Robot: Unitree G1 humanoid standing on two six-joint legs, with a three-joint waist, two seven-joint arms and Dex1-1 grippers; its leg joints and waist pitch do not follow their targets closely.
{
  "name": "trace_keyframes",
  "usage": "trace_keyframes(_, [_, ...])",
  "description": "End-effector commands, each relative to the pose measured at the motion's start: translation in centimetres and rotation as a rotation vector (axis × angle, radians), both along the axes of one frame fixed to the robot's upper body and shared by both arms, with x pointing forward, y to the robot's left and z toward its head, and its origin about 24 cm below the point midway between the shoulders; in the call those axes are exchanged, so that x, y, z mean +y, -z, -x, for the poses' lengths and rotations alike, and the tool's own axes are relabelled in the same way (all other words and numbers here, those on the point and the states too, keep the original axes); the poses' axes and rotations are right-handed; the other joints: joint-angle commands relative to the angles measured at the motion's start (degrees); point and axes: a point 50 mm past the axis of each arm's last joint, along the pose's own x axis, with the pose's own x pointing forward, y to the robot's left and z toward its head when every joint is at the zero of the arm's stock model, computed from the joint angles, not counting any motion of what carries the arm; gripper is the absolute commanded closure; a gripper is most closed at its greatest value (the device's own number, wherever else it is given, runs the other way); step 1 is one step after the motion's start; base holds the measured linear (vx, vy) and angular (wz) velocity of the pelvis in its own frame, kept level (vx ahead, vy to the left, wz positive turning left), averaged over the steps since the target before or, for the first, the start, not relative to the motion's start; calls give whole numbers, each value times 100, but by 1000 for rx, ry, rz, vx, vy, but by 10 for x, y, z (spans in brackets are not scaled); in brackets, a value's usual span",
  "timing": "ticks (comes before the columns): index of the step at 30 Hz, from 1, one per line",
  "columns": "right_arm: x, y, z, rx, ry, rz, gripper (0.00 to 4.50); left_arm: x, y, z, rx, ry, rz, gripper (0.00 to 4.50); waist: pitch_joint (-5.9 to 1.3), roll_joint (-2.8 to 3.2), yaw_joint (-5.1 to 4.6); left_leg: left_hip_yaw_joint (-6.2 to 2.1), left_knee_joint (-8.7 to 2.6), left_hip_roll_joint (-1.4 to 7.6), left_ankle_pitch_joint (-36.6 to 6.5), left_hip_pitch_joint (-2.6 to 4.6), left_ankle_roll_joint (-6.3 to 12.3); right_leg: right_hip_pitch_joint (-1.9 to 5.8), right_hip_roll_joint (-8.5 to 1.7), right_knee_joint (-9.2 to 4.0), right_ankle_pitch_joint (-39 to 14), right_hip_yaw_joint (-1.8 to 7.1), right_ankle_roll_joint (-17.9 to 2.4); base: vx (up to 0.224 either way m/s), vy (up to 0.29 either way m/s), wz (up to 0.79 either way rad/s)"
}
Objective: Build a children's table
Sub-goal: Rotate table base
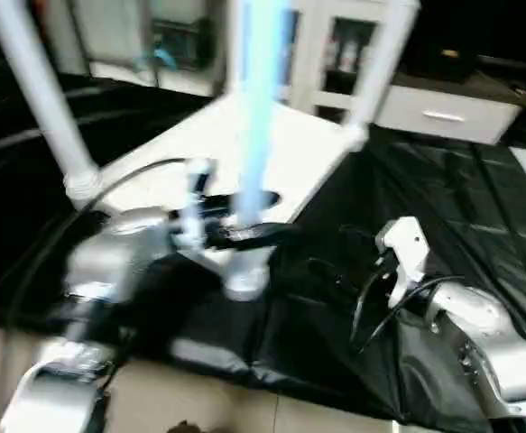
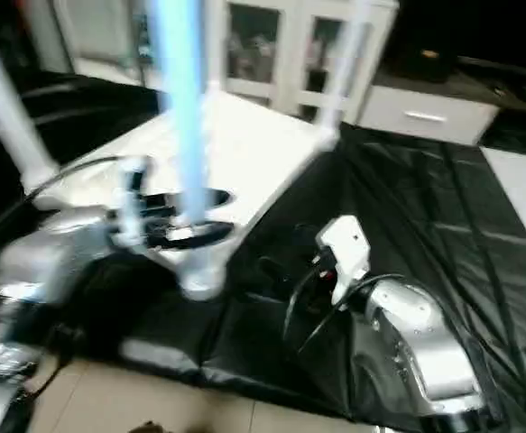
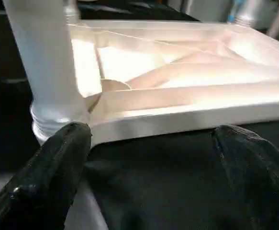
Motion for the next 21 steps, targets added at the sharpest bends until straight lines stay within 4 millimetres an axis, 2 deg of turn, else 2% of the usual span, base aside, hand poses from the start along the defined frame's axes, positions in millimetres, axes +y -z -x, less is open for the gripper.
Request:
trace_keyframes(1, [-10, -8, -3, -34, 41, 4, 11, -26, 5, -16, -83, -109, -93, 0, -415, 50, -27, 9, -406, 16, -1618, 31, -159, 271, -182, -448, -1349, 159, -846, 0, 0, 0])
trace_keyframes(2, [-12, -9, -3, -34, 47, 7, 11, -29, 5, -19, -85, -135, -95, 0, -423, 81, -29, 3, -396, 32, -1388, 6, -62, 291, -200, -416, -1051, 165, -935, 0, 0, 0])
trace_keyframes(3, [-13, -9, -2, -35, 49, 8, 11, -31, 5, -21, -86, -147, -96, 0, -412, 57, -39, 16, -392, 24, -1343, -12, -7, 292, -190, -436, -1003, 161, -962, 0, 0, 0])
trace_keyframes(4, [-17, -9, -1, -34, 62, 12, 11, -37, 4, -23, -132, -184, -113, 0, -429, 53, -38, 6, -375, 24, -1220, -31, 45, 323, -193, -388, -840, 151, -1033, 0, 0, 0])
trace_keyframes(5, [-18, -9, 0, -34, 66, 13, 11, -38, 4, -23, -159, -188, -123, 0, -429, 42, -56, 5, -375, 19, -1164, -49, 94, 334, -186, -394, -783, 146, -1043, 0, 0, 0])
trace_keyframes(6, [-19, -9, 1, -33, 70, 14, 11, -39, 3, -23, -181, -187, -128, 0, -435, 103, -103, 0, -367, 16, -1110, -53, 151, 338, -187, -386, -743, 138, -1098, 0, 0, 0])
trace_keyframes(8, [-20, -8, 3, -31, 76, 16, 11, -36, 2, -18, -187, -150, -104, 0, -444, 94, -132, 6, -355, 23, -1084, -41, 195, 343, -189, -387, -687, 141, -1171, 0, 0, 0])
trace_keyframes(9, [-21, -8, 4, -30, 80, 15, 11, -33, 2, -15, -172, -120, -89, 0, -442, 104, -140, 15, -355, 33, -1046, -34, 249, 334, -191, -374, -614, 143, -1276, 0, 0, 0])
trace_keyframes(11, [-22, -7, 5, -27, 85, 12, 11, -27, 2, -10, -162, -70, -78, 0, -418, 143, -161, 28, -371, 52, -1264, -1, 268, 294, -185, -398, -934, 141, -1358, 0, 0, 0])
trace_keyframes(13, [-20, -5, 7, -23, 84, 9, 11, -4, 8, -6, -151, -26, -141, 0, -396, 170, -171, 29, -394, 57, -1500, 22, 224, 260, -167, -430, -1227, 141, -1331, 0, 0, 0])
trace_keyframes(15, [-20, -5, 7, -21, 83, 9, 11, 6, 10, -5, -142, -13, -182, 0, -380, 178, -178, 19, -423, 62, -1709, 36, 142, 244, -168, -450, -1530, 139, -1228, 0, 0, 0])
trace_keyframes(16, [-20, -4, 7, -18, 83, 8, 11, 24, 14, -3, -124, 6, -264, 0, -372, 176, -183, 11, -441, 64, -1840, 50, 74, 224, -166, -451, -1729, 140, -1133, 0, 0, 0])
trace_keyframes(18, [-20, -4, 7, -18, 83, 8, 11, 25, 15, -3, -123, 5, -269, 0, -370, 197, -187, 8, -448, 72, -1878, 60, 34, 207, -167, -451, -1747, 145, -1109, 0, 0, 0])
trace_keyframes(20, [-19, -4, 5, -17, 73, 7, 11, 45, 26, -6, -122, -24, -436, 0, -372, 157, -164, 14, -447, 75, -1862, 65, 26, 198, -173, -467, -1717, 148, -1098, 0, 0, 0])
trace_keyframes(21, [-18, -4, 4, -17, 69, 7, 11, 49, 30, -8, -130, -32, -490, 0, -361, 172, -153, 14, -451, 67, -1884, 74, 18, 183, -167, -460, -1764, 150, -1044, 0, 0, 0])
